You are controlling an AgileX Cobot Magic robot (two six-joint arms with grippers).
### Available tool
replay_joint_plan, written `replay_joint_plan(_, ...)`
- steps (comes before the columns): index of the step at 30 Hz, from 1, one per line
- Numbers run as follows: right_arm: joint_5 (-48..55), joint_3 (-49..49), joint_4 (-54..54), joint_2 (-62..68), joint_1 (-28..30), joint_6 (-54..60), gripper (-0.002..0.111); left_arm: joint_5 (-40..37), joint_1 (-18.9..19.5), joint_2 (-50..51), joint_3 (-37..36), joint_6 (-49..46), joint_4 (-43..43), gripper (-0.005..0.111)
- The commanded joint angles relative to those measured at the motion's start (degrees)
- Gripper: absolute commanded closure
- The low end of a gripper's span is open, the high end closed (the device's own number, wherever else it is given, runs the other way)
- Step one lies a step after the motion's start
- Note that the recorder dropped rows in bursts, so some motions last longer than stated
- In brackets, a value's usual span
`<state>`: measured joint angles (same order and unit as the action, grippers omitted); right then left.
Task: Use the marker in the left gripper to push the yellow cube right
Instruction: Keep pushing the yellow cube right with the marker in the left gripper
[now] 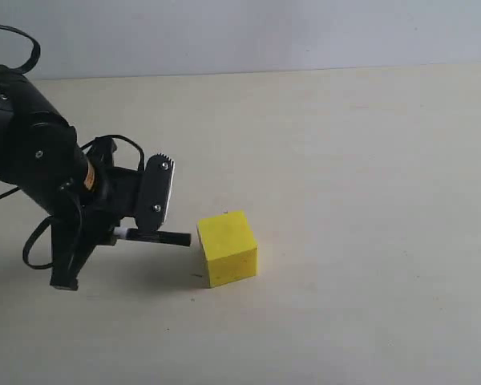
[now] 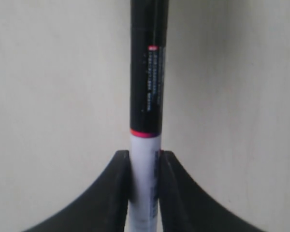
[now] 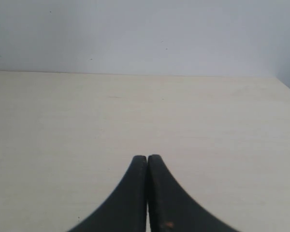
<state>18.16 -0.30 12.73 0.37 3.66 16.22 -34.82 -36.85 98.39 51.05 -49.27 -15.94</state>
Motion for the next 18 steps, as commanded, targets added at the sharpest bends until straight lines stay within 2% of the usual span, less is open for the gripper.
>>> replay_joint_plan(1, -0.26, 0.3, -0.24, -0.37, 0.33, 0.04, 0.108, 8.67, -2.07, 0.14, 0.23, 0.57, 1.78, 0.107)
replay_joint_plan(4, -0.26, 0.3, -0.24, -0.37, 0.33, 0.04, 0.108, 6.48, -2.56, 0.14, 0.23, 0.57, 1.78, 0.107)
replay_joint_plan(9, -0.26, 0.3, -0.24, -0.37, 0.33, 0.04, 0.108, 0.1, -0.9, 0.14, 0.23, 0.57, 1.55, 0.107)
replay_joint_plan(15, -0.26, 0.3, -0.24, -0.37, 0.33, 0.04, 0.108, 2.41, -0.3, 0.14, 0.23, 0.57, 1.55, 0.107)
replay_joint_plan(18, -0.26, 0.3, -0.24, -0.37, 0.33, 0.04, 0.108, 4.67, -1.28, 0.14, 0.23, 0.57, 1.77, 0.107)
